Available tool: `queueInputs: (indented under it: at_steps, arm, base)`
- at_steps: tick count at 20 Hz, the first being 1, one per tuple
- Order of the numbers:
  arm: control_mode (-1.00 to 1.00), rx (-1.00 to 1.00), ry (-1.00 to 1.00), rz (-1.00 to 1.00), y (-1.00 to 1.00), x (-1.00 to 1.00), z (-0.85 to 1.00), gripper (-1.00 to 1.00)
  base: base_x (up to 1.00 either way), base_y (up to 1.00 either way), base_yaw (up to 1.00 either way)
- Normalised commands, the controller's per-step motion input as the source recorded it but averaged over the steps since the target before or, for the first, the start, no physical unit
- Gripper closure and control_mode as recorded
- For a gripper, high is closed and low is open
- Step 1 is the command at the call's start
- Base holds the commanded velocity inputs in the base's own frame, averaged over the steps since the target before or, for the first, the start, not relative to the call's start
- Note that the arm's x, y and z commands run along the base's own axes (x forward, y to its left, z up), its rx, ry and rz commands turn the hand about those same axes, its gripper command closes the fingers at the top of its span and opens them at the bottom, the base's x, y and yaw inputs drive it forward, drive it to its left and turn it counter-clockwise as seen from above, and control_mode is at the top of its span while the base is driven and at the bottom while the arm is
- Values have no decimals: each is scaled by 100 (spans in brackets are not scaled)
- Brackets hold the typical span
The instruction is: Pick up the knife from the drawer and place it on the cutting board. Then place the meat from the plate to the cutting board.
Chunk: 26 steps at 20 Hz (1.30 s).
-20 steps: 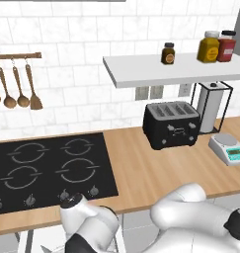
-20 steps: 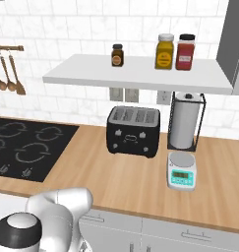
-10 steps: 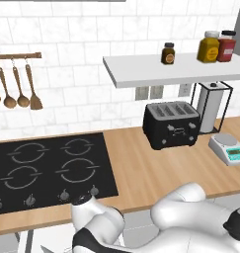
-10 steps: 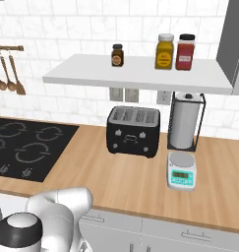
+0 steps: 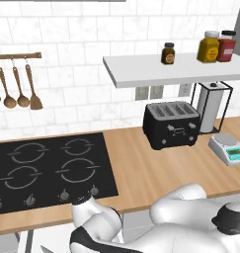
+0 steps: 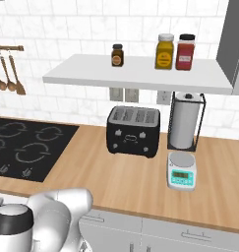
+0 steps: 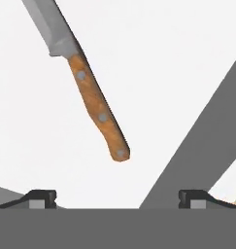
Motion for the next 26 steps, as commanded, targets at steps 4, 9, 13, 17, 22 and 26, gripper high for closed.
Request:
queueInputs:
  at_steps: [4,9,13,17,22,26]
  arm:
    - [-100,-4,7,13,16,28,-23,-100]
    - [-100,-9,1,3,41,4,-15,-100]
    - [-100,-9,0,0,35,0,-8,-100]
    - [-100,-9,6,0,22,0,-20,-100]
    - [-100,-5,4,3,2,0,-31,-100]
    - [-100,-1,1,5,0,0,-30,-100]
  base:
    - [0,0,0]
    - [0,0,0]
    - [0,0,0]
    - [0,0,0]
    - [0,0,0]
    - [0,0,0]
